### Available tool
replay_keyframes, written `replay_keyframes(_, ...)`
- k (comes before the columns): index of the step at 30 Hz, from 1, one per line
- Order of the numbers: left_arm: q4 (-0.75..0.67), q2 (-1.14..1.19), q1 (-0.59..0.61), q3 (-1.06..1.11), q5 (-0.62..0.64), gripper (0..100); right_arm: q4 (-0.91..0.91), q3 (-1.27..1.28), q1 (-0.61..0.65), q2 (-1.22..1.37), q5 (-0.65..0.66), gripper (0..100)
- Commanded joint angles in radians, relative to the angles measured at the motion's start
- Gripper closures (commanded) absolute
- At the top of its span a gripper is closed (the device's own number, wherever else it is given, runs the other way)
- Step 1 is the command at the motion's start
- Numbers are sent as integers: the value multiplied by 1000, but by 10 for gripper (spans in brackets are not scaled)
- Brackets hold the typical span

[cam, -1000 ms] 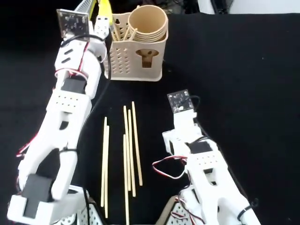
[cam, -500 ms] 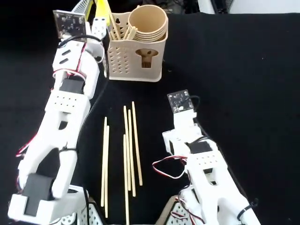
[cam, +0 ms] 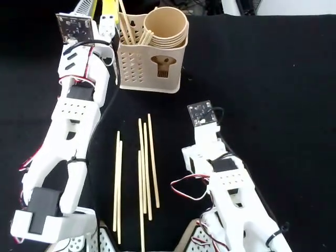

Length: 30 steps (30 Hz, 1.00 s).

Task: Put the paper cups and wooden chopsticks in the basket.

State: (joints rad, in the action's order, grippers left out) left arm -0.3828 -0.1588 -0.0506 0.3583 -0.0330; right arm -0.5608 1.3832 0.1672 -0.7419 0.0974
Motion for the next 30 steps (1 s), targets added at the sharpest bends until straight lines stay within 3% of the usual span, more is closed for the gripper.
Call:
replay_keyframes(1, -21, -15, 38, -12, 3, 970, 20, -7, -5, -21, 0, 826)
replay_keyframes(15, -23, -21, 45, 110, 5, 970, 21, -7, -5, -21, 0, 826)
replay_keyframes(30, -275, -23, 73, 73, 5, 970, 21, -7, -5, -21, 0, 826)
